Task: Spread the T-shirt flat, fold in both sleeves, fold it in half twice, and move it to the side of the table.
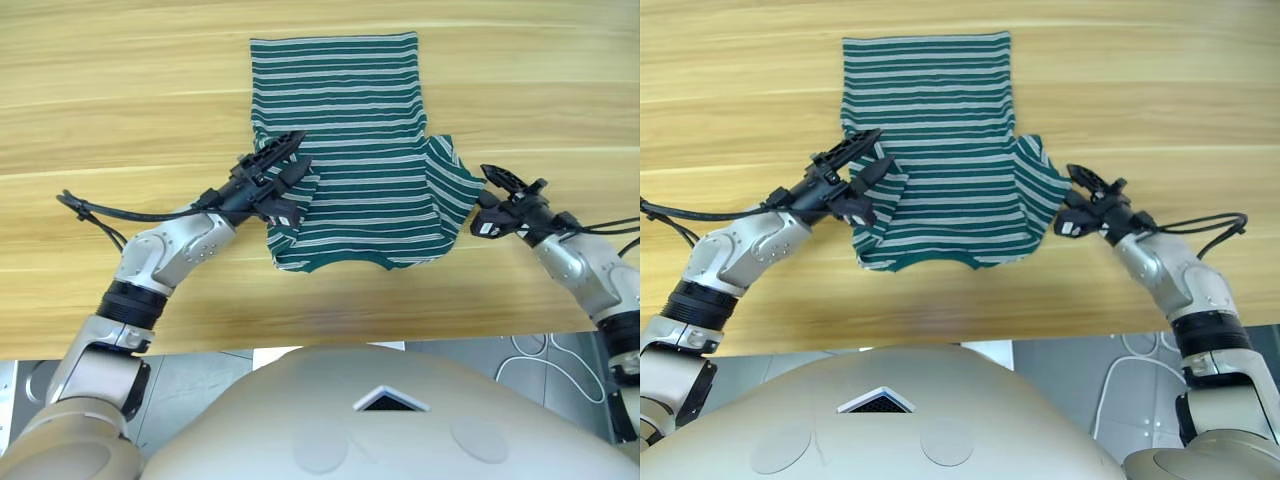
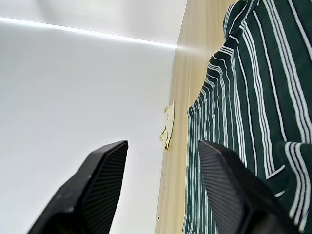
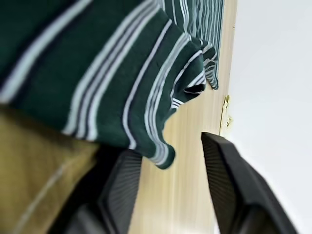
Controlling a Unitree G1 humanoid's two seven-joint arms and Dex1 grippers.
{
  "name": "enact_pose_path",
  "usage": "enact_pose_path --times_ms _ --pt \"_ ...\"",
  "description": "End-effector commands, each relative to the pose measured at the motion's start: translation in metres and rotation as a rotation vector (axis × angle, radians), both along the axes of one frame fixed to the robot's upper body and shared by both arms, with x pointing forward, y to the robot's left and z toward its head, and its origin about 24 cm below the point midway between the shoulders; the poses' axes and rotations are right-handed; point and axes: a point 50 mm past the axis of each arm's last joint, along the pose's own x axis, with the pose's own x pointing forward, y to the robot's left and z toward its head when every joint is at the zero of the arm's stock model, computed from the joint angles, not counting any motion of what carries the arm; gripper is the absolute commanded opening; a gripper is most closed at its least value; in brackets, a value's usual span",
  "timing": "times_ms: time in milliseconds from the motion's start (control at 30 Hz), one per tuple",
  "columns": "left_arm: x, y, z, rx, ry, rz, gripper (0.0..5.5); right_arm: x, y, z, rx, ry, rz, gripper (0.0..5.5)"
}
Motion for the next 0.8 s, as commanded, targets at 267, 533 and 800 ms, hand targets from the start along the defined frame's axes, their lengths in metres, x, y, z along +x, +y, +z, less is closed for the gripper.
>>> enact_pose_path --times_ms 267,533,800 --pt "0.001 0.001 0.001 0.002 -0.004 0.010 2.67 -0.027 0.006 -0.034 -0.046 0.203 0.040 0.57" --pt "-0.001 0.017 0.005 -0.073 -0.005 0.100 2.67 -0.025 0.008 -0.028 -0.008 0.158 0.037 0.01" --pt "-0.004 0.027 0.001 -0.104 0.006 0.160 2.67 -0.011 0.023 0.001 0.113 -0.029 0.069 0.01"
